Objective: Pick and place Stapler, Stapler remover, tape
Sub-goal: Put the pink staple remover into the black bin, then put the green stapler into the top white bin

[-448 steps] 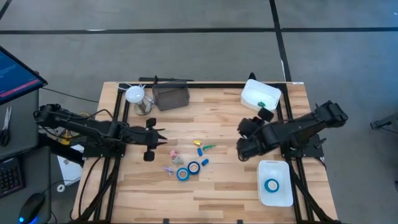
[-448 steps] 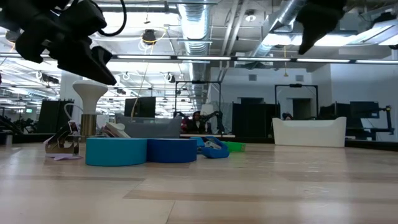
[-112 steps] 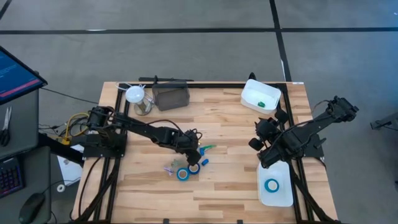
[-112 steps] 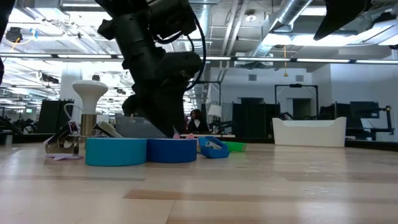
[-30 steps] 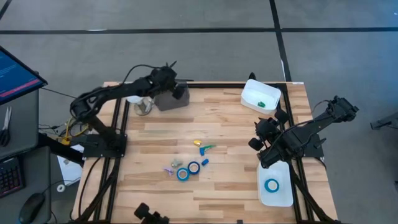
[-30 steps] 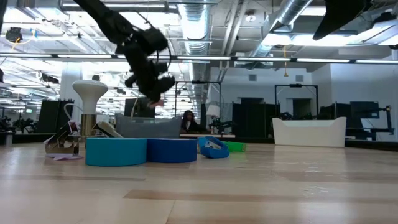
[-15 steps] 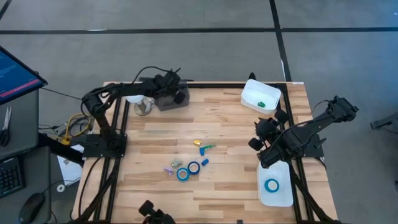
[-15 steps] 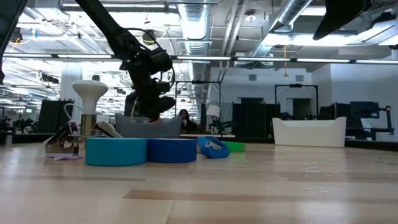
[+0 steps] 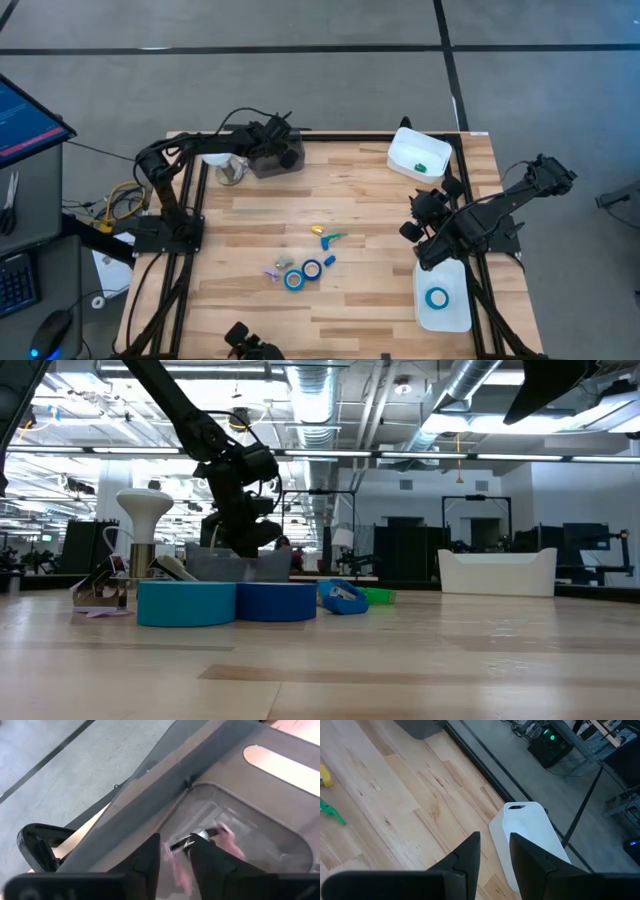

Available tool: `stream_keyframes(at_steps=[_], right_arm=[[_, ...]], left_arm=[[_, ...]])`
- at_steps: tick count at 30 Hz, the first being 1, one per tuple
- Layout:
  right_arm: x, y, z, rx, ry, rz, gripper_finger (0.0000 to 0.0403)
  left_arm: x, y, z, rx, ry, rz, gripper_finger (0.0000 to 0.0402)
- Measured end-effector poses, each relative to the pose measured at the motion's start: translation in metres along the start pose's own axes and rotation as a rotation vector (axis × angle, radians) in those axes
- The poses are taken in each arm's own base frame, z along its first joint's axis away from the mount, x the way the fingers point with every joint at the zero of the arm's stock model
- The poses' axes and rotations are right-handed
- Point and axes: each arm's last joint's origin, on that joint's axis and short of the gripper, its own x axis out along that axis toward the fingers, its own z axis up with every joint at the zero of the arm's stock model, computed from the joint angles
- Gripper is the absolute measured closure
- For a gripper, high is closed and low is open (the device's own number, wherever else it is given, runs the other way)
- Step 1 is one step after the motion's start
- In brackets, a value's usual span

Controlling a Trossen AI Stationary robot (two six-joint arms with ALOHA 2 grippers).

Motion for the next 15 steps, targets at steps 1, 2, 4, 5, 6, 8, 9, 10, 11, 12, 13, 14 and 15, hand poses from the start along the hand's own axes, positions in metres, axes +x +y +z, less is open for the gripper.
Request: stream_keyframes(at_steps=[1,2,4,5,6,8,9,10,11,12,13,14,15], right_arm=[[0.0,0.0,0.0,0.0,0.0,0.0,0.0306],[0.0,0.0,0.0,-0.001,0.0,0.0,0.0306],[0.0,0.0,0.0,-0.001,0.0,0.0,0.0306],[0.0,0.0,0.0,-0.001,0.0,0.0,0.0306],[0.0,-0.0001,0.0,-0.001,0.0,0.0,0.0306],[0.0,-0.0001,0.0,-0.001,0.0,0.0,0.0306],[0.0,-0.0001,0.0,-0.001,0.0,0.0,0.0306],[0.0,-0.0001,-0.0001,-0.002,0.001,-0.001,0.0306],[0.0,-0.0001,-0.0001,-0.002,0.001,-0.001,0.0306],[0.0,-0.0001,-0.0001,-0.002,0.001,-0.001,0.0306],[0.0,-0.0002,0.0,-0.002,0.001,-0.001,0.0306],[0.0,-0.0002,-0.0001,-0.004,0.001,-0.001,0.0306],[0.0,-0.0002,-0.0001,-0.006,0.001,-0.001,0.0306]], left_arm=[[0.0,0.0,0.0,0.0,0.0,0.0,0.0293],[0.0,0.0,0.0,0.0,0.0,0.0,0.0285],[-0.0001,0.0,0.0,0.0,0.0,0.0,0.0272],[0.0,0.0,0.0,0.0,0.0,0.0,0.0268],[-0.0001,0.0,0.0001,0.0,0.0,0.0,0.0264],[-0.0001,0.0,0.0001,-0.001,0.0,0.0,0.0261],[-0.0001,0.0,0.0001,-0.002,0.0,0.0,0.026],[-0.0001,0.0,0.0001,-0.003,0.0,0.0,0.026],[-0.0002,0.0001,0.0001,-0.003,0.0,0.0,0.026],[-0.0009,-0.0001,0.0003,-0.004,-0.002,-0.001,0.026],[-0.0022,-0.0005,0.0006,-0.009,-0.004,-0.002,0.026],[-0.004,-0.0011,0.0015,-0.016,-0.011,-0.004,0.0259],[-0.0069,-0.0015,0.0026,-0.023,-0.021,-0.007,0.0259]])
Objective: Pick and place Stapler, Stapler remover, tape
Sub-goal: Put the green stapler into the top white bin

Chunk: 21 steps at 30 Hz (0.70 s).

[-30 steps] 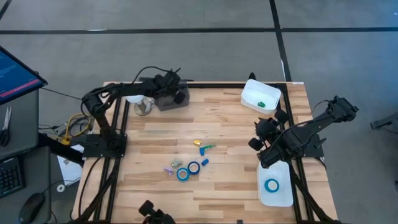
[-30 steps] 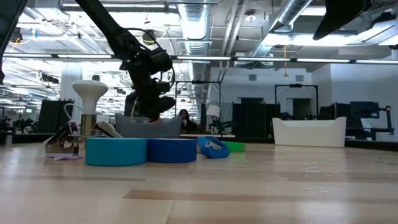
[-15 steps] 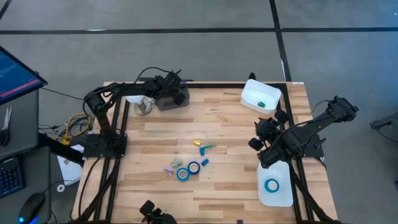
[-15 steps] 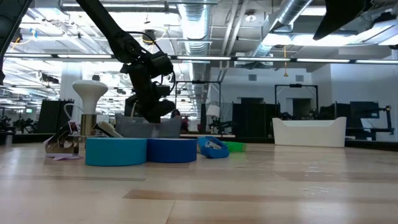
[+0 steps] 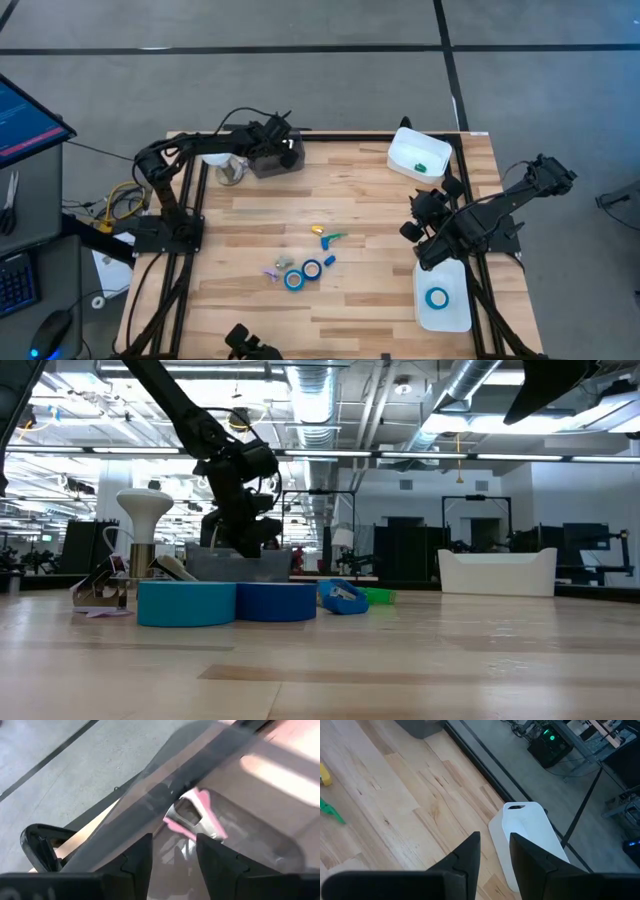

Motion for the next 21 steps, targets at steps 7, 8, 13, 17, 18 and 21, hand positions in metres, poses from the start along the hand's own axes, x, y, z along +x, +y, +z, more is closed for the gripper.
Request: stream_keyframes(at_steps=[7,8,13,17,18,21], right_arm=[[0.0,0.0,0.0,-0.07,-0.001,0.001,0.0306],[0.0,0.0,0.0,-0.07,-0.001,0.002,0.0306],[0.0,0.002,0.0,-0.06,0.02,0.018,0.0306],[0.0,0.003,0.0,-0.044,0.054,0.046,0.0306],[0.0,0.003,-0.001,-0.045,0.062,0.05,0.0306],[0.0,0.004,-0.001,-0.045,0.08,0.06,0.0306]], left_arm=[[-0.054,-0.016,0.015,0.039,-0.144,-0.188,0.0279],[-0.066,-0.02,0.017,0.071,-0.174,-0.209,0.0286],[-0.125,-0.041,0.016,0.202,-0.311,-0.303,0.0326],[-0.165,-0.057,0.003,0.326,-0.358,-0.378,0.036],[-0.174,-0.062,-0.001,0.348,-0.368,-0.399,0.0367],[-0.198,-0.071,-0.015,0.42,-0.371,-0.458,0.0387]])
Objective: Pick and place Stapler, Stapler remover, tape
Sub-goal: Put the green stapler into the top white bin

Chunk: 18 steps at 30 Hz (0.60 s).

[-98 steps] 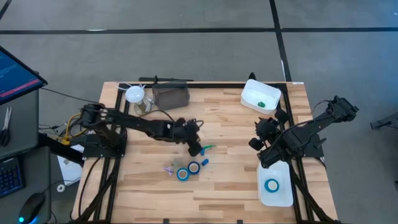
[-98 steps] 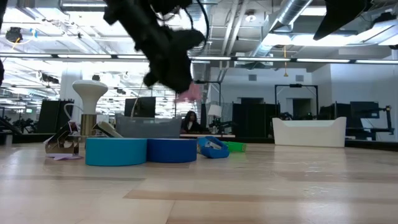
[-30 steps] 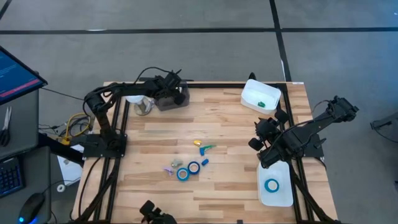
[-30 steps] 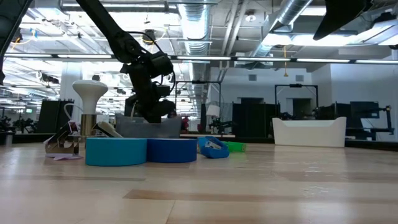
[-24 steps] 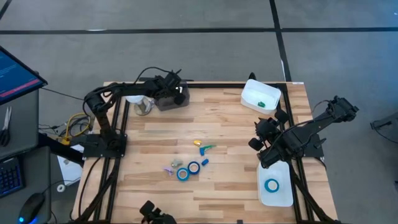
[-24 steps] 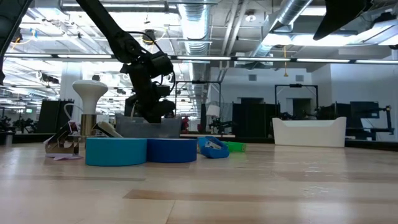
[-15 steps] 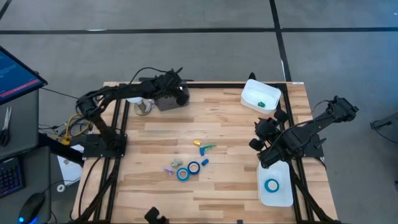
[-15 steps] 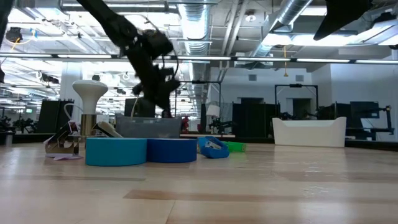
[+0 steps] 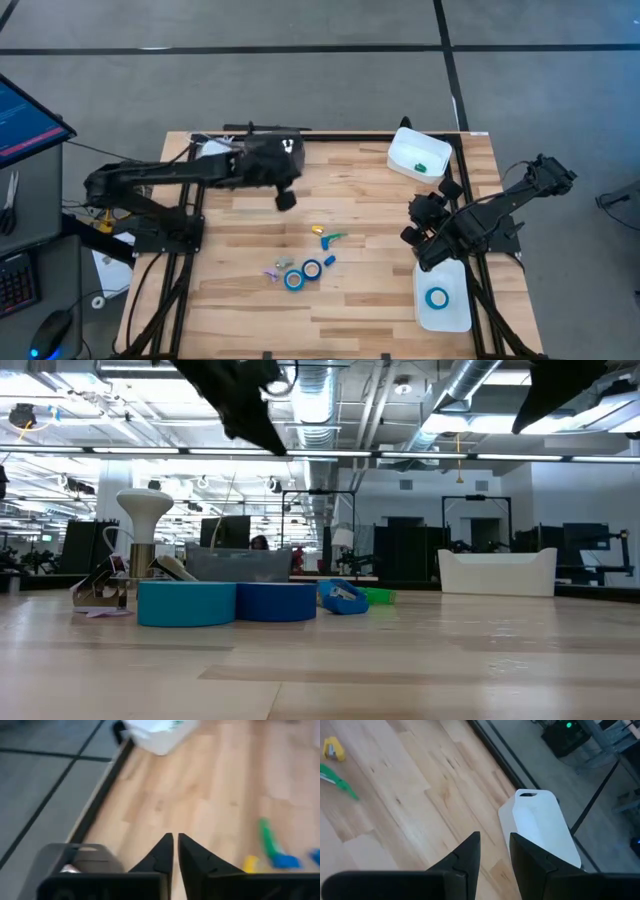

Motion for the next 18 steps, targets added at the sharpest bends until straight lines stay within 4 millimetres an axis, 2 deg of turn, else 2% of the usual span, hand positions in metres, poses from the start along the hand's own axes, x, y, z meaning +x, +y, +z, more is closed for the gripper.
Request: stream_keyframes(at_steps=[2,7,14,18], right_arm=[[0.0,0.0,0.0,0.002,0.001,0.004,0.0306],[0.0,0.002,0.001,0.021,-0.006,0.018,0.0306],[-0.001,0.011,0.006,-0.03,-0.044,0.078,0.0306],[-0.002,0.021,0.012,-0.083,-0.056,0.176,0.0306]], left_arm=[[-0.012,-0.014,0.0,0.04,0.0,-0.007,0.0396],[-0.036,-0.041,-0.008,0.14,0.007,0.109,0.0399],[-0.05,-0.052,-0.048,0.051,-0.038,0.083,0.0399],[-0.053,-0.053,-0.074,0.002,-0.102,0.054,0.0399]])
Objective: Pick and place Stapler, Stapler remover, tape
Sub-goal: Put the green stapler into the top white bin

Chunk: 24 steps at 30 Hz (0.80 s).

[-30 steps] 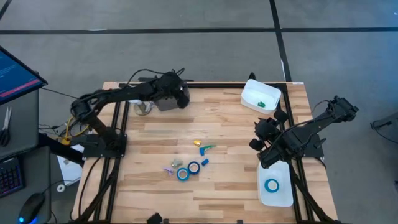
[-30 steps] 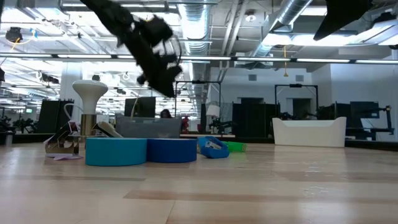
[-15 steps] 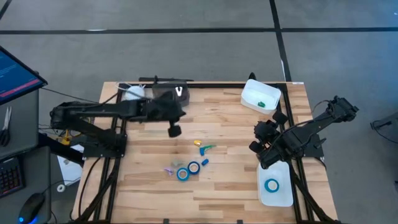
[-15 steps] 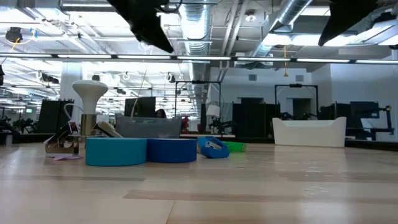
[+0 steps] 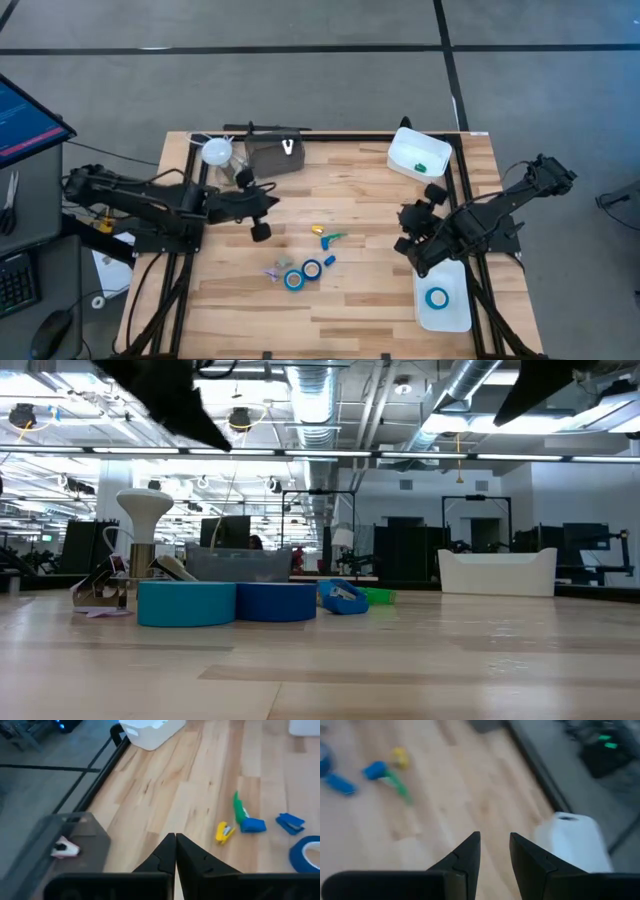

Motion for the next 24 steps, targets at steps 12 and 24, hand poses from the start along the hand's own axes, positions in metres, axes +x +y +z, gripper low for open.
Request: stream_keyframes(at_steps=[12,24], right_arm=[[0.025,0.01,0.028,-0.131,0.001,0.302,0.0306],[0.112,0.008,0.001,-0.084,-0.05,0.467,0.0306]], left_arm=[[-0.012,-0.001,-0.043,-0.072,-0.165,-0.07,0.0398],[-0.011,-0.001,-0.046,-0.074,-0.168,-0.056,0.0399]])
